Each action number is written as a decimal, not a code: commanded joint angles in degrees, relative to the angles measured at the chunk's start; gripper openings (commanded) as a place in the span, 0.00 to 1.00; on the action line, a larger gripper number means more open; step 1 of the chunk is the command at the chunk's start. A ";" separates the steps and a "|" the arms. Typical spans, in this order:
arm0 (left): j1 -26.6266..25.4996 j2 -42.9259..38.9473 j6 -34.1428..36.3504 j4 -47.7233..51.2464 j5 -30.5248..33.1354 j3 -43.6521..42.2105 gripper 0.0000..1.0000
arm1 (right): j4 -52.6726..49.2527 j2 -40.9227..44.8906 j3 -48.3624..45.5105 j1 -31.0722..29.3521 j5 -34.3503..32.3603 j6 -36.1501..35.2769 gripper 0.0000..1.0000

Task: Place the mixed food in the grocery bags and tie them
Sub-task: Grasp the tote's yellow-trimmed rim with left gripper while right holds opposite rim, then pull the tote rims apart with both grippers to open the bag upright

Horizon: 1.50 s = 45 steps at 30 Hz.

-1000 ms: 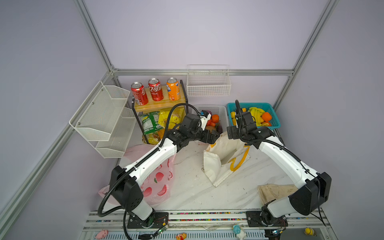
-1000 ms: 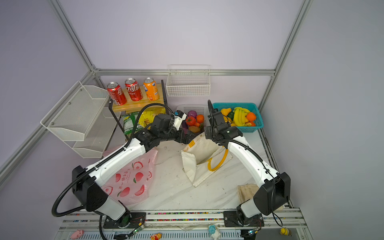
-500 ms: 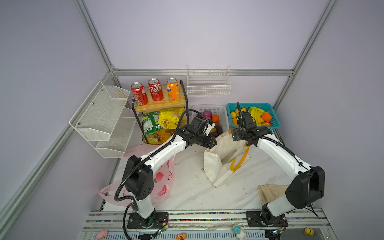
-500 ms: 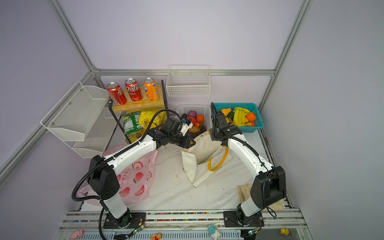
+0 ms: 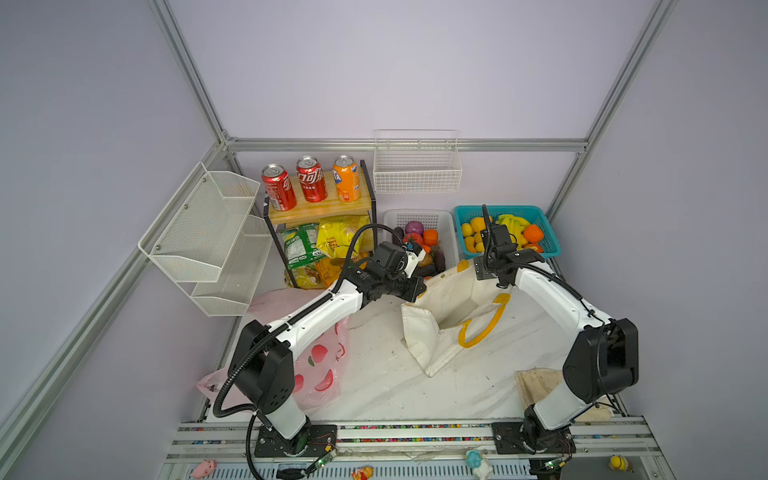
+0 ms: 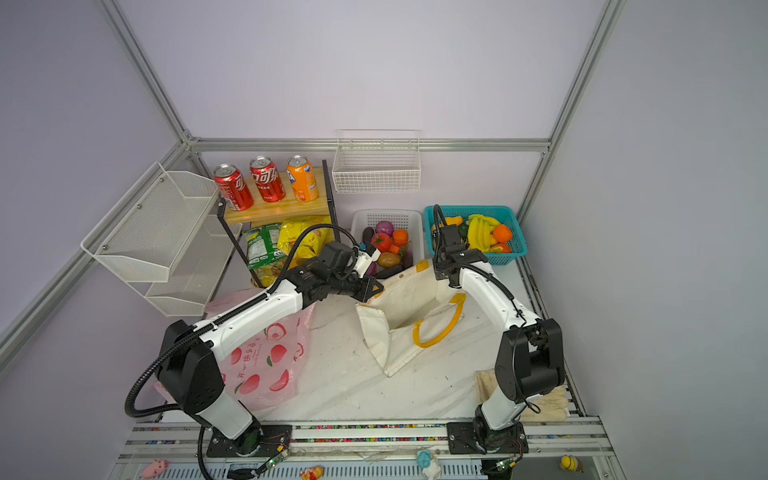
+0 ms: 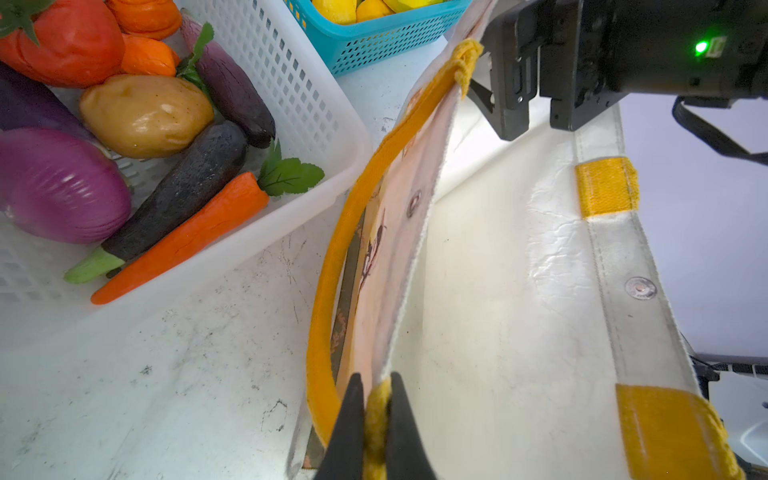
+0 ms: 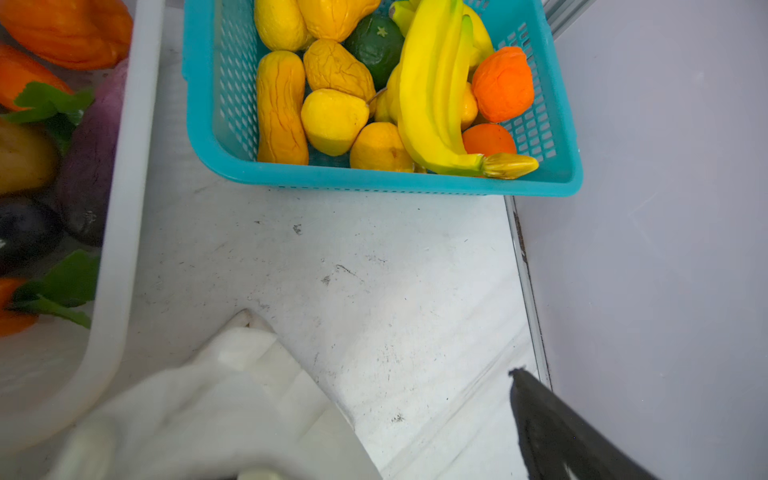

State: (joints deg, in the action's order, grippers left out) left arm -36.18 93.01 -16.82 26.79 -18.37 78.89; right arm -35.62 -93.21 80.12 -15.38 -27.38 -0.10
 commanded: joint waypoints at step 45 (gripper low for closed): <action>-0.27 -11.15 -13.42 -15.19 3.80 -14.12 0.00 | 8.59 32.44 -25.44 0.50 33.51 29.19 0.70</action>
State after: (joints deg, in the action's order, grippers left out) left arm -36.10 83.92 -29.45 16.60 -14.57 66.26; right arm -34.00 -60.73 56.80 -14.57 1.76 24.80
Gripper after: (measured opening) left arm 0.062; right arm 0.749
